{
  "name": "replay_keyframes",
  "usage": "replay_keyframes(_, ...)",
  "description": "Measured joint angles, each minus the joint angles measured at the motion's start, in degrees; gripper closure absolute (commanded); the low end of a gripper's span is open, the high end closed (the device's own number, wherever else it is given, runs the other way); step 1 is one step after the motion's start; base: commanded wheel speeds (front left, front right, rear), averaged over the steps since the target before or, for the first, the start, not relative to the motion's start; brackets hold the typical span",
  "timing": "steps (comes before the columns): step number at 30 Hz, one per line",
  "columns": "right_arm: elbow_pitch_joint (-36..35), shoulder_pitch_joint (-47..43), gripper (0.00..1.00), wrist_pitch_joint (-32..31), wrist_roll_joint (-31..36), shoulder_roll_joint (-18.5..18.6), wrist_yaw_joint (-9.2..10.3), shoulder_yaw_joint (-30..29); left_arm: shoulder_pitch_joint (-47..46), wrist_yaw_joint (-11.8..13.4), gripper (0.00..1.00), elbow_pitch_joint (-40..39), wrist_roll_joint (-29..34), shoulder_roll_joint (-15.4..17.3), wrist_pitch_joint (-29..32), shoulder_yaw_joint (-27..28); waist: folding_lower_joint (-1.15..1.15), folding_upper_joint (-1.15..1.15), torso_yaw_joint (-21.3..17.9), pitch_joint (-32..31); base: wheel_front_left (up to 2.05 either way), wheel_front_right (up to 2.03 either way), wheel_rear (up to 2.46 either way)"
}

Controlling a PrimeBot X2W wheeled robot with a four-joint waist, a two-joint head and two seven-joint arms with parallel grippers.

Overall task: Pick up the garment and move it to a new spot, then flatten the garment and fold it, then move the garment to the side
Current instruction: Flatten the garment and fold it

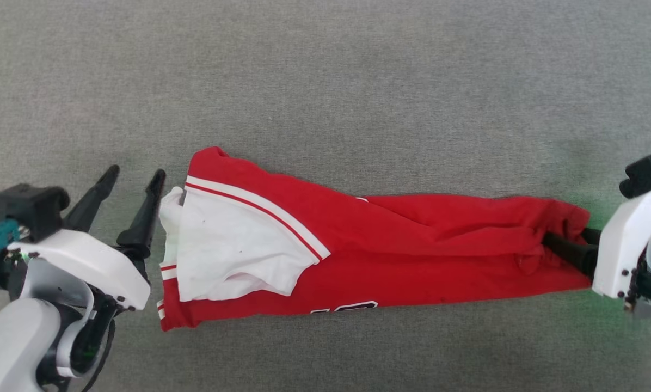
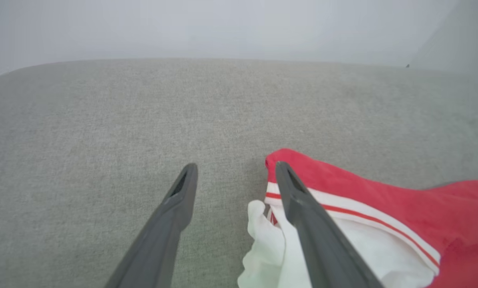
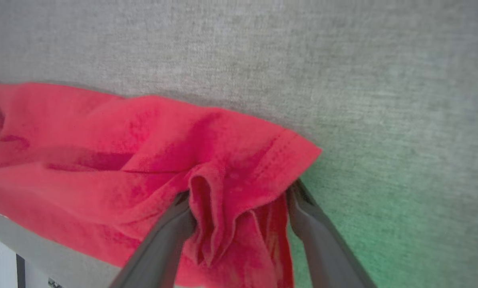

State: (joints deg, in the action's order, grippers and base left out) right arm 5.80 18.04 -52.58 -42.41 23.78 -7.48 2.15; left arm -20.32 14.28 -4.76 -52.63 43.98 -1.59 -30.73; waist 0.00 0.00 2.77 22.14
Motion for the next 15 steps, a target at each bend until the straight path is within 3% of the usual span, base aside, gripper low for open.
replay_keyframes(2,1.8,1.5,0.0,0.0,-1.7,0.6,0.02,1.8,0.8,-0.5,0.0,1.8,0.2,-1.3,-3.4,0.5,0.0,0.0,0.4,0.2,0.0,0.0,0.0)
replay_keyframes(4,2.9,2.6,0.72,-0.1,-3.1,1.9,0.05,3.5,1.1,-1.3,0.0,3.4,0.8,-2.6,-7.1,0.8,0.0,0.0,0.9,0.2,0.0,0.0,0.0)
replay_keyframes(5,3.3,3.0,1.0,0.2,-4.1,2.3,0.08,3.9,1.3,-1.6,0.0,4.2,0.8,-3.2,-8.7,1.0,0.0,0.0,1.1,0.2,0.0,0.0,0.0)
replay_keyframes(11,4.1,4.2,1.0,1.8,-8.4,3.7,-0.02,4.5,3.5,-4.8,0.0,8.5,3.1,-8.2,-13.1,4.5,0.0,0.0,1.4,-0.4,0.0,0.0,0.0)
replay_keyframes(15,3.6,3.9,1.0,2.5,-9.1,5.5,-0.05,2.6,6.6,-7.7,0.0,9.2,6.4,-12.4,-13.3,10.1,0.0,0.0,0.8,-1.0,0.0,0.0,0.0)
